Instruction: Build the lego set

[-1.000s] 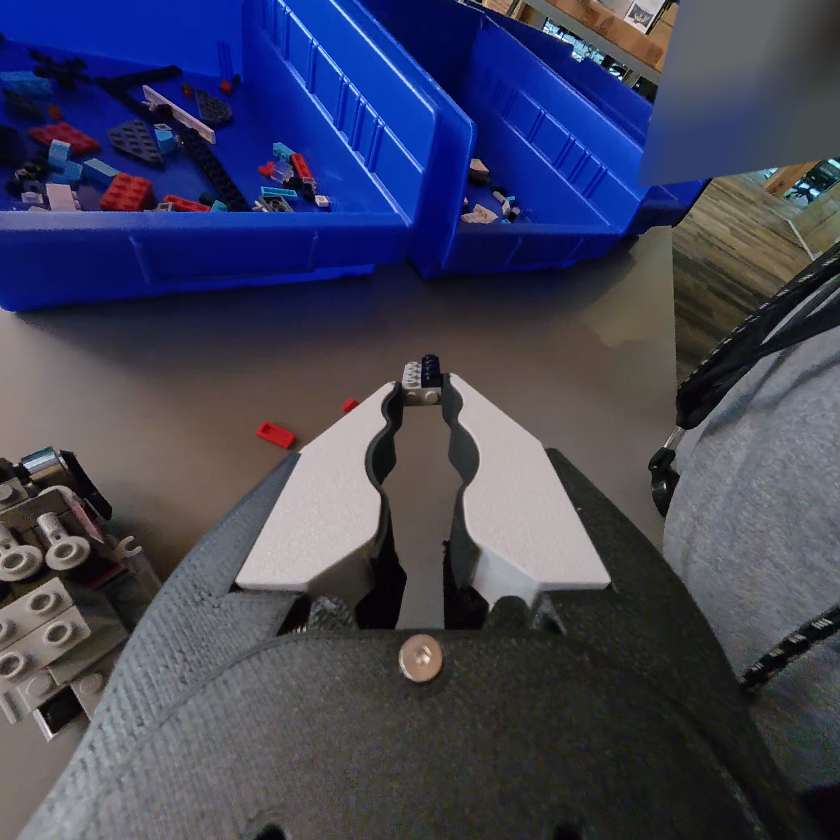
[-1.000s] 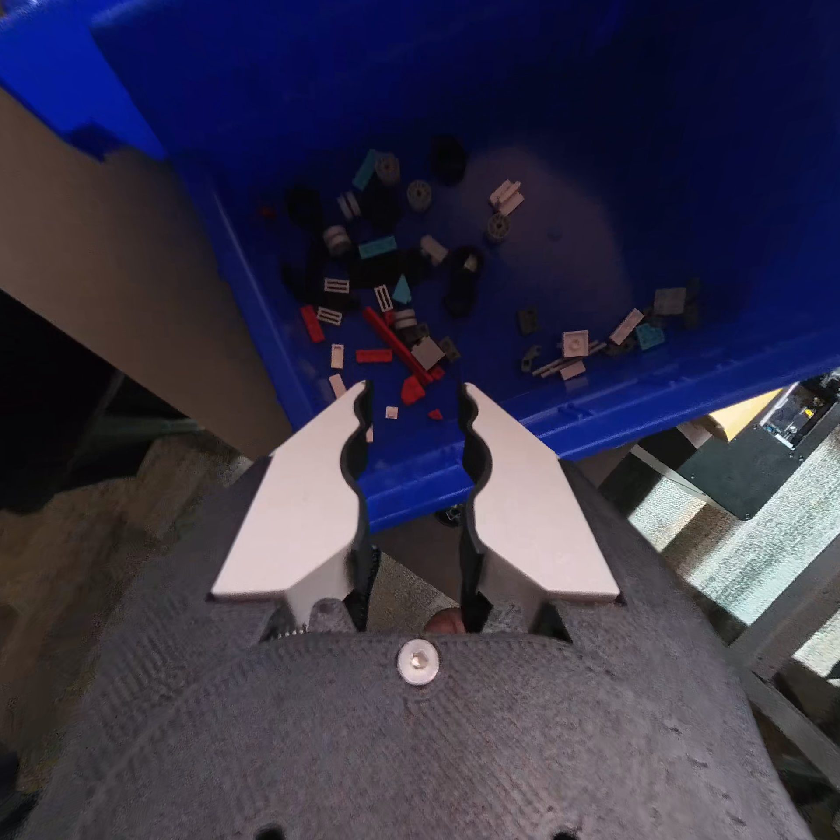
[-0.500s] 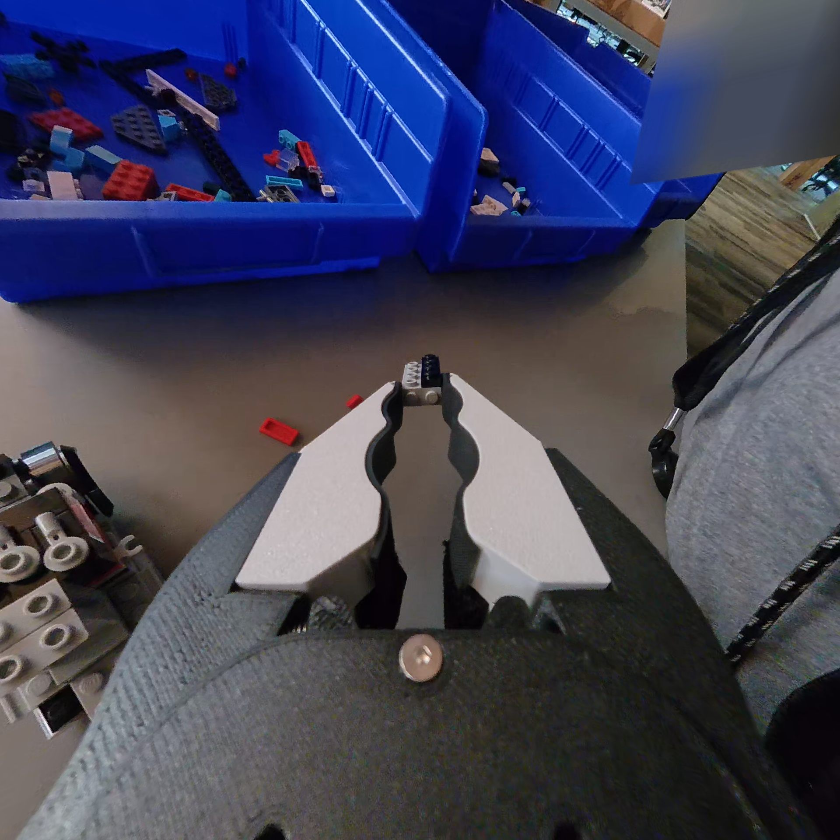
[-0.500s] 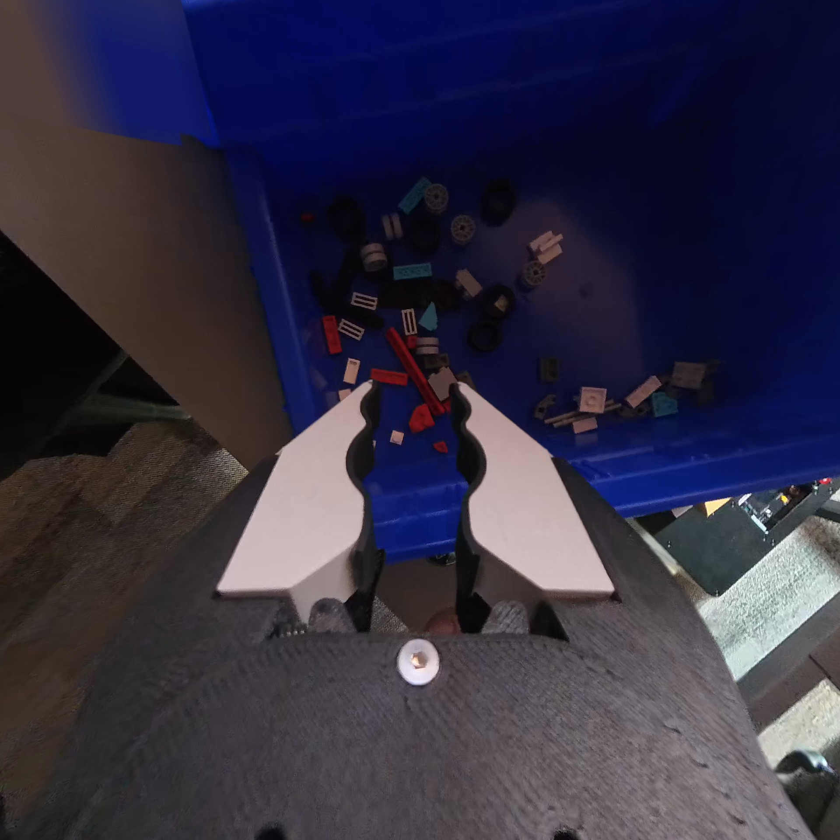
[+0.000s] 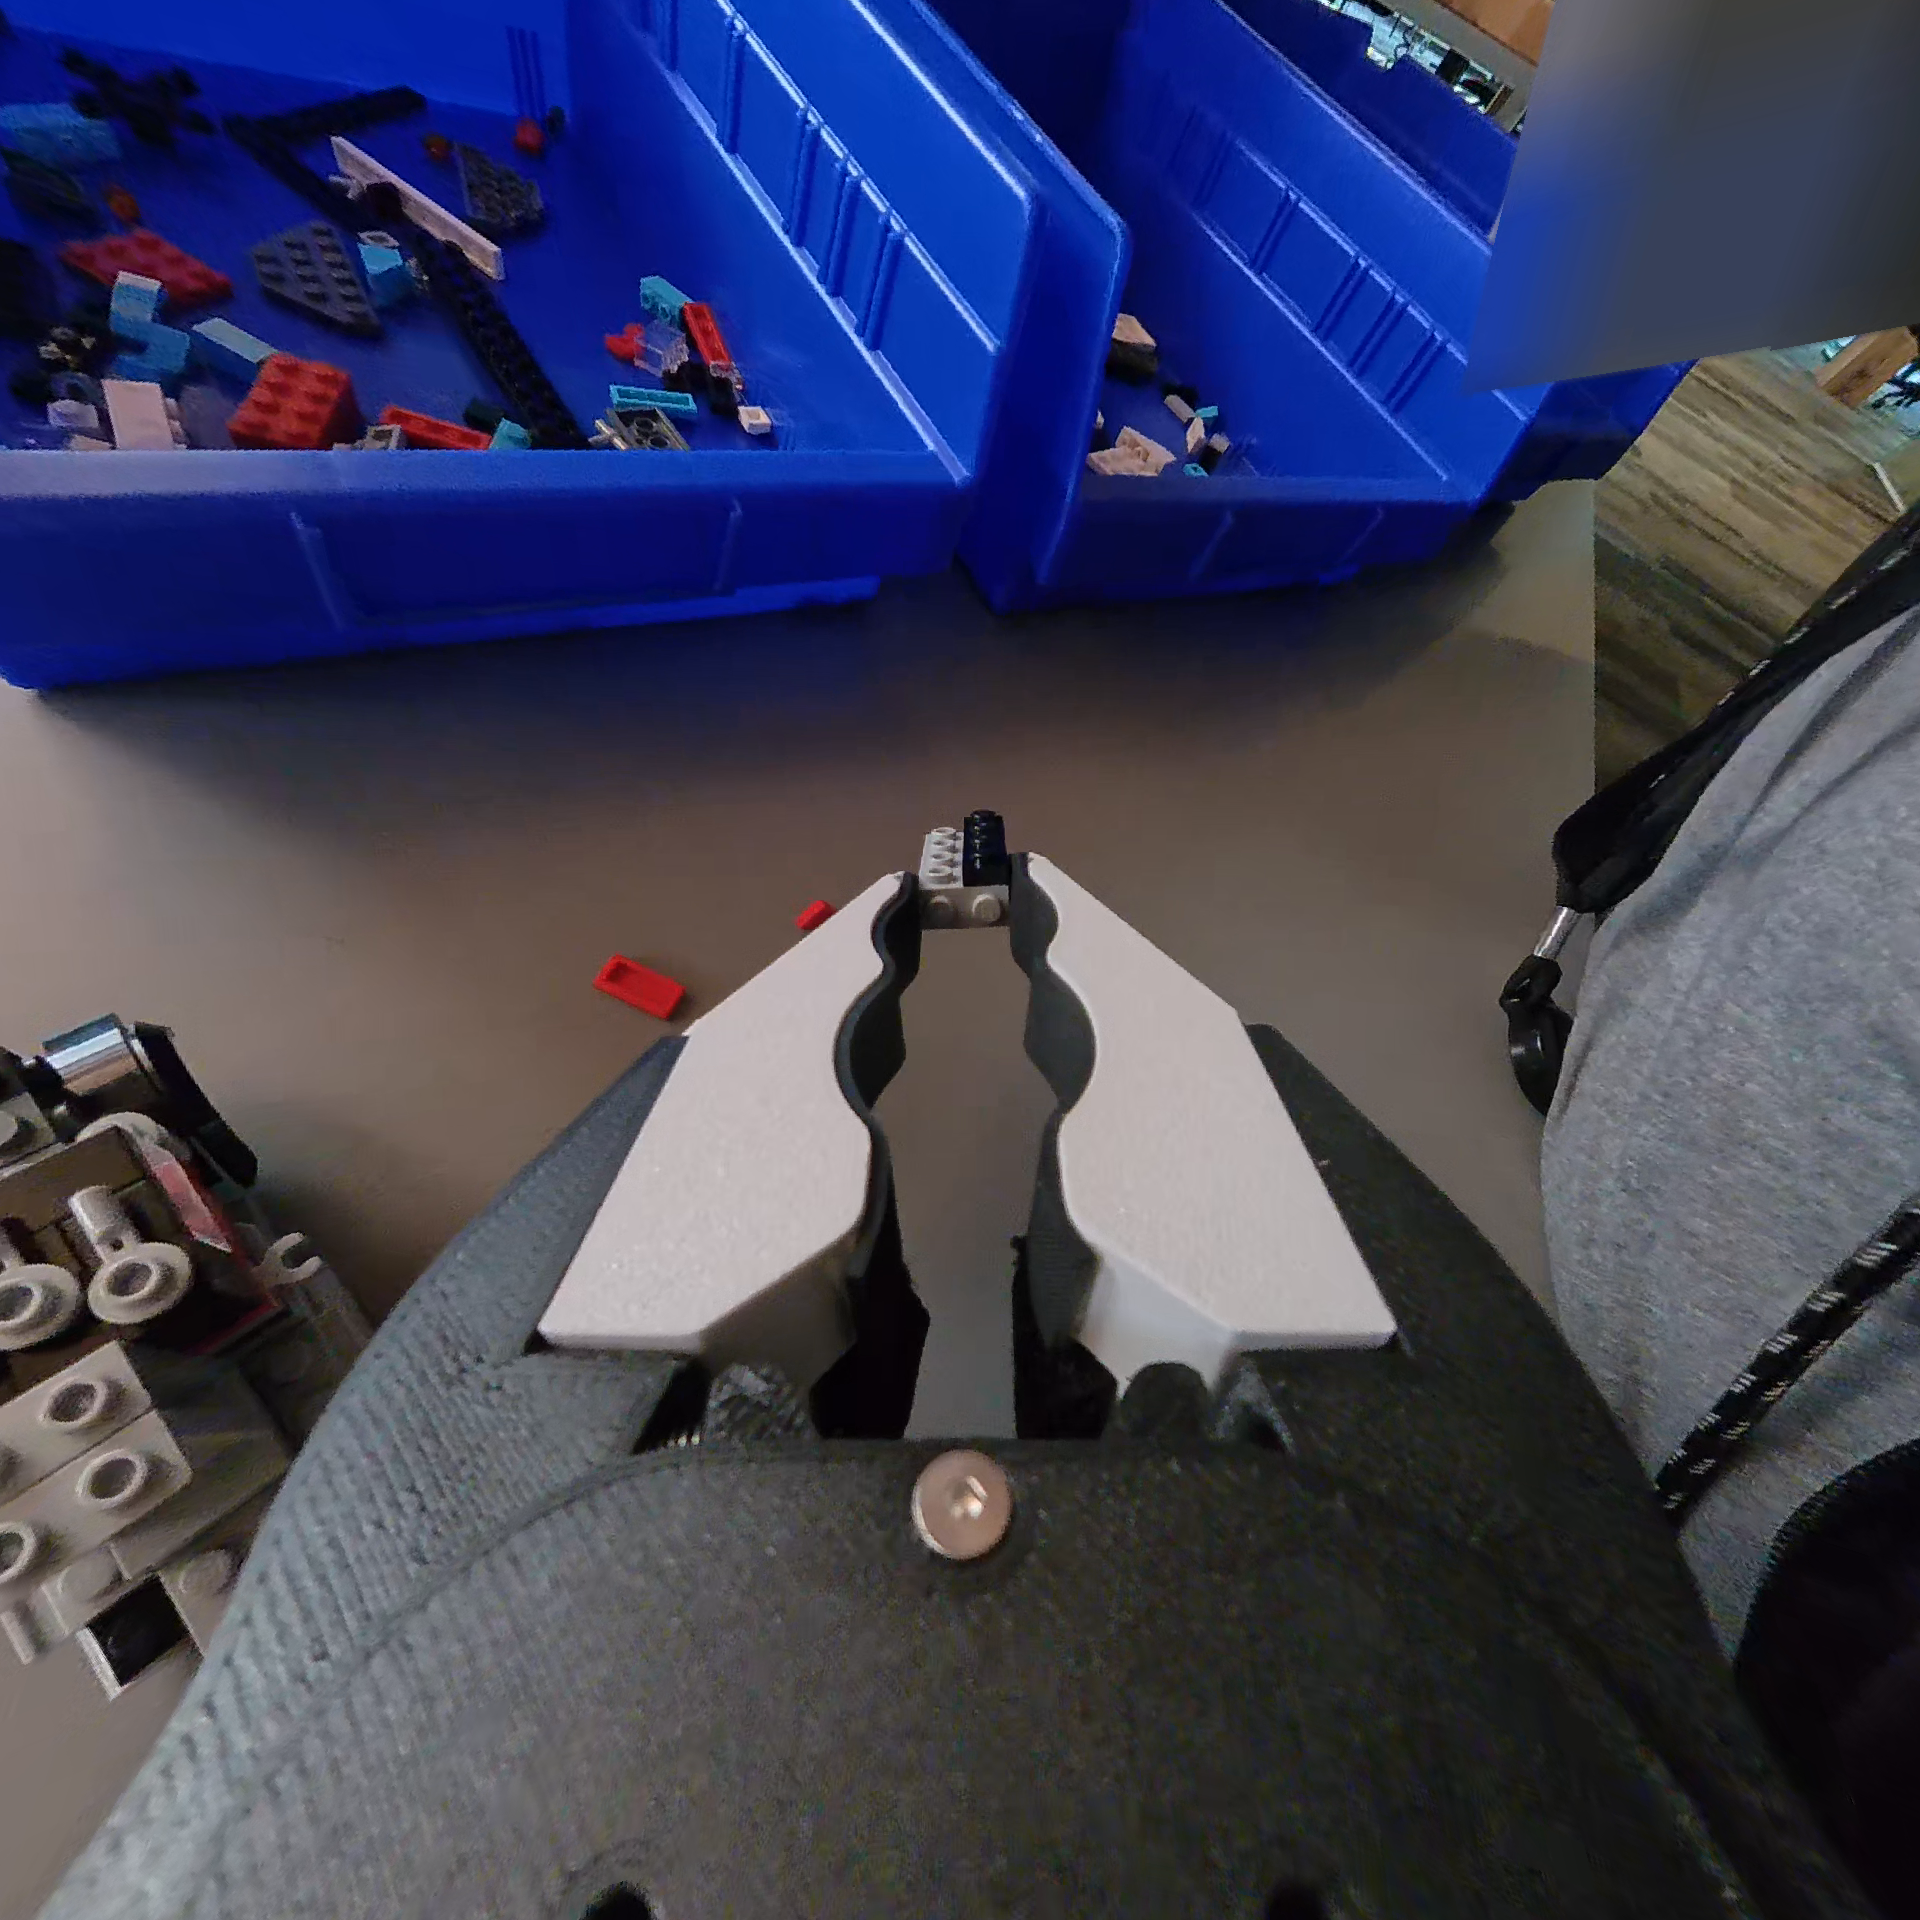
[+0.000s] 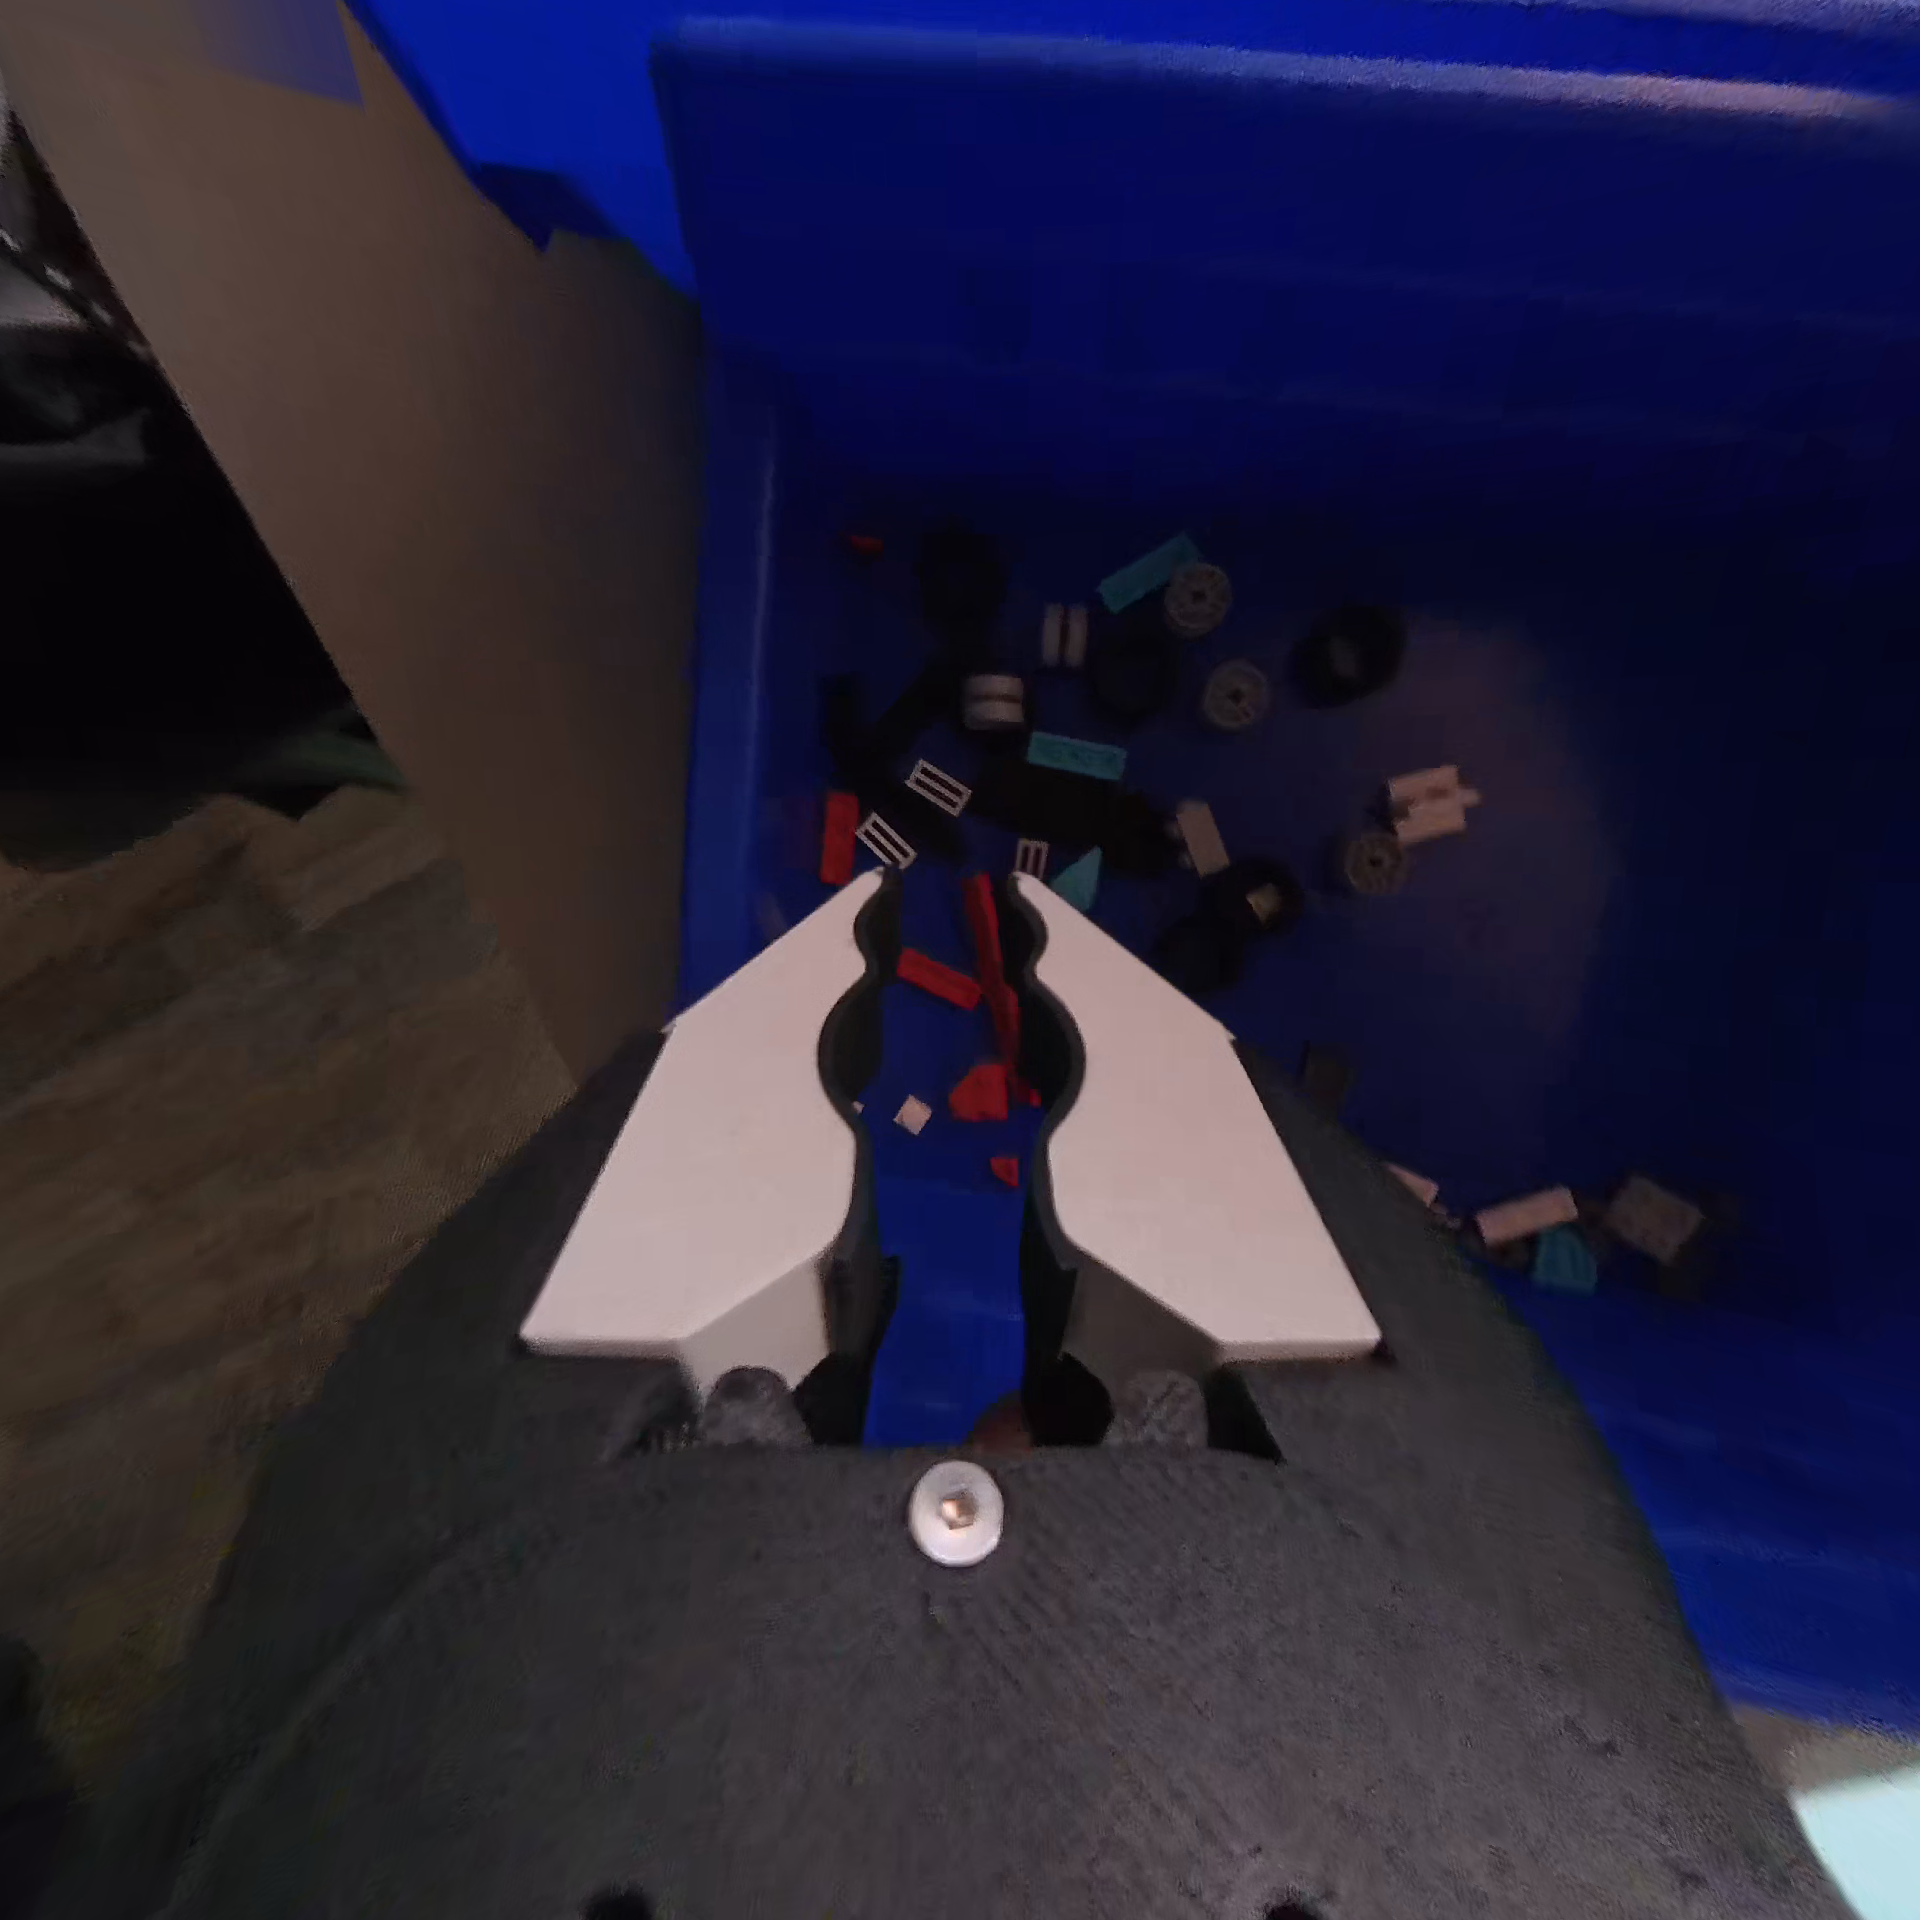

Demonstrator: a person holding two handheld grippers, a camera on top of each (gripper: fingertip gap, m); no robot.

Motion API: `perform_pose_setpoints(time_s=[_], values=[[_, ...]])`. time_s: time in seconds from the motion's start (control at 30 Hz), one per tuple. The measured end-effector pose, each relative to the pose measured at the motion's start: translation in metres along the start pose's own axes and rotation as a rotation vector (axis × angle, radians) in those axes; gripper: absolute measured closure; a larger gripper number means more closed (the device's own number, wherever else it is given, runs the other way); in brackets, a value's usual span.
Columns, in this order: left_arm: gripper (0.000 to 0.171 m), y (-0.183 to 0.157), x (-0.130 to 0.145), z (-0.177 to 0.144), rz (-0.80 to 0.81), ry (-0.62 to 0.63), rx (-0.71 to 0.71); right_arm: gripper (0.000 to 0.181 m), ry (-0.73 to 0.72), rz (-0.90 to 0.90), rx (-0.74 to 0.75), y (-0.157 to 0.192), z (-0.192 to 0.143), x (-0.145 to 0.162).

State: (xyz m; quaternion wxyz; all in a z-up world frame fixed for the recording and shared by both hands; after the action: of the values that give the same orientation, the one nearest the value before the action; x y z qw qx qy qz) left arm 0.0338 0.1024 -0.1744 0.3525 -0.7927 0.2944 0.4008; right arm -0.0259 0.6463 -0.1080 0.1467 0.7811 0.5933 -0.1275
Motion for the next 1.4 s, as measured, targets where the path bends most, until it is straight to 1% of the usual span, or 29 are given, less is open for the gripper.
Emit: perform_pose_setpoints(time_s=[0.17,0.27,0.47,0.53,0.6,0.67,0.77,1.0,1.17,1.4], values=[[0.154,0.000,0.000,-0.001,-0.005,-0.008,0.011,0.165,0.056,-0.010,-0.129,-0.010,0.018,-0.001],[0.154,0.001,0.000,-0.002,-0.013,-0.015,0.020,0.166,0.136,0.011,-0.191,-0.014,0.025,0.001],[0.154,0.001,-0.001,-0.004,-0.019,-0.035,0.032,0.169,0.254,0.004,-0.194,-0.020,0.036,-0.002],[0.154,0.001,-0.001,-0.005,-0.012,-0.041,0.034,0.169,0.323,0.014,-0.215,-0.021,0.044,0.000],[0.154,0.000,-0.001,-0.006,-0.004,-0.050,0.036,0.169,0.386,0.005,-0.188,-0.025,0.050,0.001],[0.154,-0.001,-0.001,-0.007,0.000,-0.060,0.037,0.169,0.413,0.007,-0.174,-0.027,0.052,0.001],[0.154,0.000,-0.001,-0.008,-0.005,-0.071,0.042,0.168,0.429,0.014,-0.139,-0.032,0.050,0.002],[0.154,0.002,-0.001,-0.009,-0.028,-0.079,0.056,0.168,0.378,0.053,-0.132,-0.031,0.050,0.002],[0.154,0.002,-0.001,-0.009,-0.026,-0.082,0.057,0.168,0.397,0.063,-0.088,-0.032,0.052,0.001],[0.154,0.002,-0.001,-0.009,-0.030,-0.087,0.057,0.167,0.385,0.065,-0.085,-0.027,0.054,0.000]])
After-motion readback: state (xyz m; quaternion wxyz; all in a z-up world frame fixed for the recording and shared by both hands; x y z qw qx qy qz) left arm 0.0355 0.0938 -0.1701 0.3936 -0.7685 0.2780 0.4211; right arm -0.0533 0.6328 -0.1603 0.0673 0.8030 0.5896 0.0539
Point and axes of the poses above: each gripper's, where its closed fingertips meet, z out along the fingers, x out of its underside, y = z × x across the jaws, the point moved 10 cm from there along -z, back along the fingers, and after that the axes turned 1 degree about -z, right-handed, at the moved point
